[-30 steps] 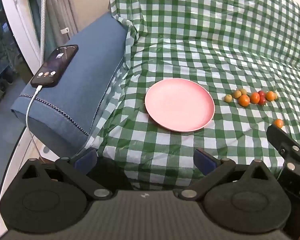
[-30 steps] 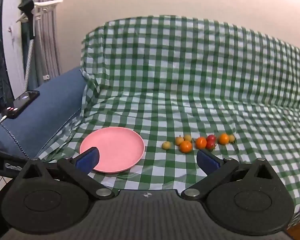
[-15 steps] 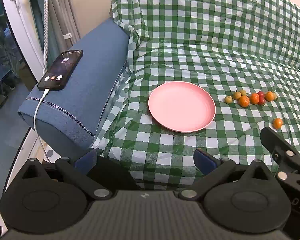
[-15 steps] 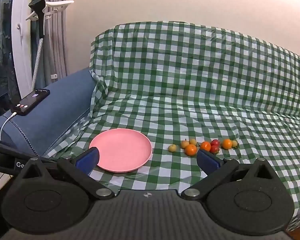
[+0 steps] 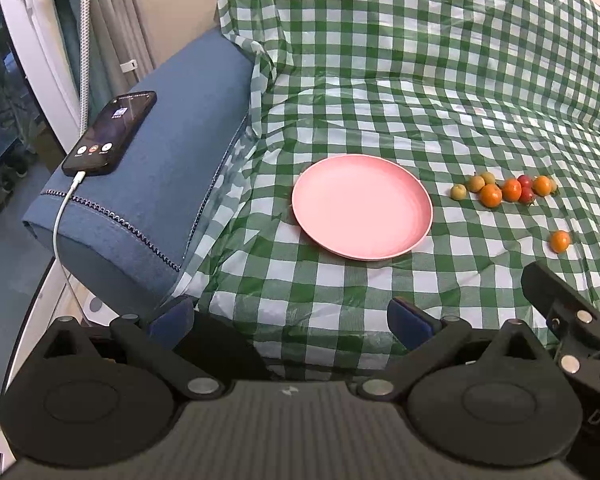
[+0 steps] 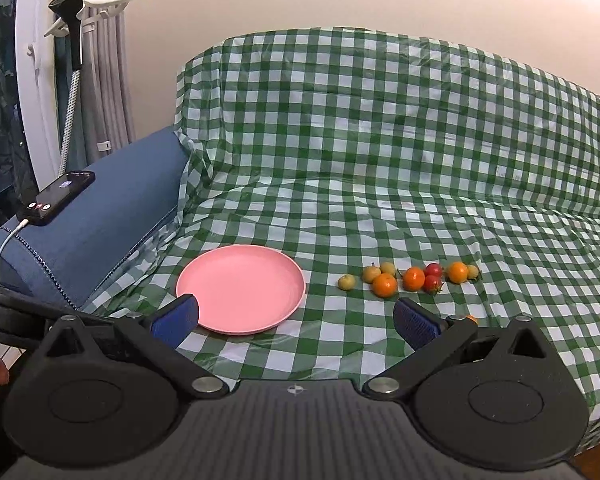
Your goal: Organize fruits
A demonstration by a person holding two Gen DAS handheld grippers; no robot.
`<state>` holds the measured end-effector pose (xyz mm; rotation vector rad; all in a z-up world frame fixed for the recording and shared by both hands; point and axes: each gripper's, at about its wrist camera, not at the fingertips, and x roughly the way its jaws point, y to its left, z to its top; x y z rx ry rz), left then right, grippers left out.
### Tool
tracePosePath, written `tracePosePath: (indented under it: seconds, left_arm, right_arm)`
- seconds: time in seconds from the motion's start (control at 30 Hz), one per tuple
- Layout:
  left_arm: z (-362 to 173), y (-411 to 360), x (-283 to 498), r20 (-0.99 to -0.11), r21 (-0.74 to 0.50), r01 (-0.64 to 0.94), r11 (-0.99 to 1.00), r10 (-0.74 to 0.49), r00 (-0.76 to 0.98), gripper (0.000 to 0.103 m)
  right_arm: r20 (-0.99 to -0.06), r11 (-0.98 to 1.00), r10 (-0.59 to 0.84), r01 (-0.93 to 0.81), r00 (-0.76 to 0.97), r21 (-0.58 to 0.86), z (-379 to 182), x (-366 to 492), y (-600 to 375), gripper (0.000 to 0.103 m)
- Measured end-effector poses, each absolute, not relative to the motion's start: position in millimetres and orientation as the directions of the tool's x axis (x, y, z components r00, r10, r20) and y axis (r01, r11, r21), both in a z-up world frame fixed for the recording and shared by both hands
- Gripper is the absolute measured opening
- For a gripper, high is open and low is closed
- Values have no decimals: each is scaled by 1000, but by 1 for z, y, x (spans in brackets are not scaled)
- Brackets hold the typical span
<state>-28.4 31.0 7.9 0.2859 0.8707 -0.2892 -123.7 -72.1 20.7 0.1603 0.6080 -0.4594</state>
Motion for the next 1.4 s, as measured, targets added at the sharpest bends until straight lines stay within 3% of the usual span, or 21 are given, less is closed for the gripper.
tracePosePath:
  seconds: [1.4]
  left_arm:
    - [10, 33, -32, -776, 126, 358, 925, -133, 616, 103]
  right_arm:
    - [-603, 893, -395, 445, 693, -74, 19, -124, -68, 102]
